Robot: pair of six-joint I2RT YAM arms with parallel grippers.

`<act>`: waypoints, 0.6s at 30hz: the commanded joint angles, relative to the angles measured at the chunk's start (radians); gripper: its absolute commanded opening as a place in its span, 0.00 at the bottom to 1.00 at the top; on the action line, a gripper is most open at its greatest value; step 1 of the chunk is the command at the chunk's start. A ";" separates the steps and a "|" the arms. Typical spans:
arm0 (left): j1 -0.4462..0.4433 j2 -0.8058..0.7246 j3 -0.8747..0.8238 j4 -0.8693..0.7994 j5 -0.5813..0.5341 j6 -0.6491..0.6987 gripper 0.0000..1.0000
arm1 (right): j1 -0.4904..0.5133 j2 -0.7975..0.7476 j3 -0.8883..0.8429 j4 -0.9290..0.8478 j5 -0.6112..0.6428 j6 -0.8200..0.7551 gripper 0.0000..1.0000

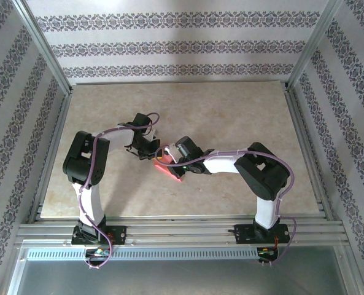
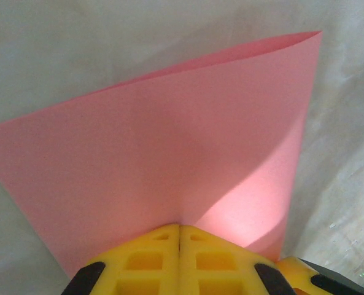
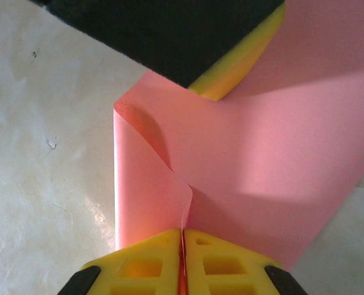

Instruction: Fold a paper plane with a square sheet of paper (pick it up from the middle)

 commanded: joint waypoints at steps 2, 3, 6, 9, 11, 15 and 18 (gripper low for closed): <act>-0.004 0.034 -0.010 -0.036 -0.003 0.012 0.06 | -0.006 0.018 0.022 -0.017 0.014 -0.019 0.12; -0.004 0.034 -0.010 -0.036 -0.004 0.012 0.06 | -0.006 0.021 0.022 -0.018 0.014 -0.019 0.12; -0.003 0.032 -0.008 -0.037 -0.002 0.013 0.06 | -0.006 0.024 0.023 -0.023 0.011 -0.022 0.12; -0.003 0.031 -0.005 -0.039 0.002 0.012 0.06 | -0.006 0.027 0.021 -0.025 0.008 -0.024 0.12; -0.004 0.029 -0.001 -0.038 0.006 0.009 0.06 | -0.006 0.027 0.020 -0.028 0.008 -0.025 0.12; -0.002 0.006 0.008 -0.036 0.020 -0.008 0.07 | -0.006 0.028 0.016 -0.030 0.008 -0.025 0.12; 0.003 -0.053 0.001 -0.009 0.019 -0.060 0.12 | -0.006 0.030 0.013 -0.030 0.008 -0.025 0.12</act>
